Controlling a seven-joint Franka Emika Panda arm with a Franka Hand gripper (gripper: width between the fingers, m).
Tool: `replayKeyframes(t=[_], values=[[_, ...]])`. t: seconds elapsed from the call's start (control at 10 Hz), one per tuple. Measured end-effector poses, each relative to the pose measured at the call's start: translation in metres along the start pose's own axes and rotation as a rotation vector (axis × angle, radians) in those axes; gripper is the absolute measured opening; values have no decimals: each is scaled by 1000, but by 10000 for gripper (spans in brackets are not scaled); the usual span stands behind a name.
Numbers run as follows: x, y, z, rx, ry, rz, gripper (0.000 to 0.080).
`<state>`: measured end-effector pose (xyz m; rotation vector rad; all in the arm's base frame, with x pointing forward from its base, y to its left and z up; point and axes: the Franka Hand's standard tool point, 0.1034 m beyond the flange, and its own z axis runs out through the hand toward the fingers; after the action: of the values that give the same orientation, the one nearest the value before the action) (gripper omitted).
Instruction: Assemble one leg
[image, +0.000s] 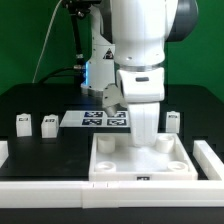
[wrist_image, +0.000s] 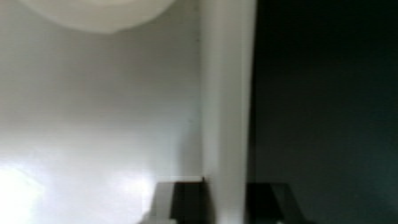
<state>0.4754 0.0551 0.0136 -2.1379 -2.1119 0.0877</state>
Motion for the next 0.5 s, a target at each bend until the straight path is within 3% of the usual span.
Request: replayKeyframes(t=[0.2, 0.5], values=[[20, 6, 0, -7, 5, 21, 74], [22, 6, 0, -8, 4, 29, 85]])
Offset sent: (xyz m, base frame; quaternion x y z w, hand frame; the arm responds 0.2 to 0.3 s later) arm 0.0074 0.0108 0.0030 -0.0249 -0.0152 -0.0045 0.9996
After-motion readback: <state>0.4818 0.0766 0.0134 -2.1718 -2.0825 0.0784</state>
